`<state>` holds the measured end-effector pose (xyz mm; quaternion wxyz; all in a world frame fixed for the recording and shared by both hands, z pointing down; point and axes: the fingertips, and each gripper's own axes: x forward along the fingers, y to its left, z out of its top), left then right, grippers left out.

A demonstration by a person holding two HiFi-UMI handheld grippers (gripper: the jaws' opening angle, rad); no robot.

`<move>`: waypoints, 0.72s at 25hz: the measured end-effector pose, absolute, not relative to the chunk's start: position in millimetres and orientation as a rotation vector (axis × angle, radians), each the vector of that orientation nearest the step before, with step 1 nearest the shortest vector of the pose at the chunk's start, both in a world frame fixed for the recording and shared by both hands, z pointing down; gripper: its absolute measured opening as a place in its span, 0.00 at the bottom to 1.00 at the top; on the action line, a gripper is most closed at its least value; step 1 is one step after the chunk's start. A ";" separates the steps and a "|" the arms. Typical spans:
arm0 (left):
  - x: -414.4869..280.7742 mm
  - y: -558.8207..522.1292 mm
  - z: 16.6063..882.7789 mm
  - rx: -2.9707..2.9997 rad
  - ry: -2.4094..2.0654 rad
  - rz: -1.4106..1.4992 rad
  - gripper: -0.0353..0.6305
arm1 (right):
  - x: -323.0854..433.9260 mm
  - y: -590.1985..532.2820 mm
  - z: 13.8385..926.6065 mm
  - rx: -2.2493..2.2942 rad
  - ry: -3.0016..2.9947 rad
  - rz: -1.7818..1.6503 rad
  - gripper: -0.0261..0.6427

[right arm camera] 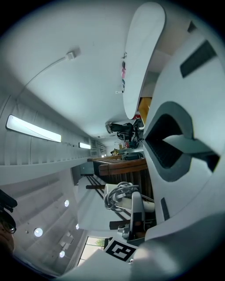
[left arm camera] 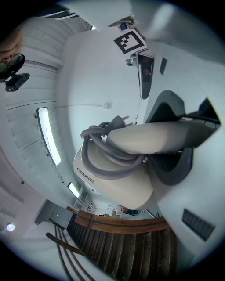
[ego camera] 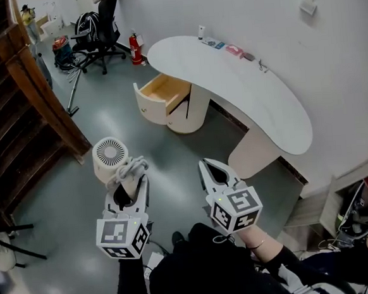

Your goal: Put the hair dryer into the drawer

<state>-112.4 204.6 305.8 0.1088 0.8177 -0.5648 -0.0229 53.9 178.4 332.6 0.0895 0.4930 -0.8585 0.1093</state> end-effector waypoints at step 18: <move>-120.2 194.3 315.4 2.382 -1.638 -0.083 0.26 | 37.9 168.1 342.1 1.416 -2.525 0.310 0.04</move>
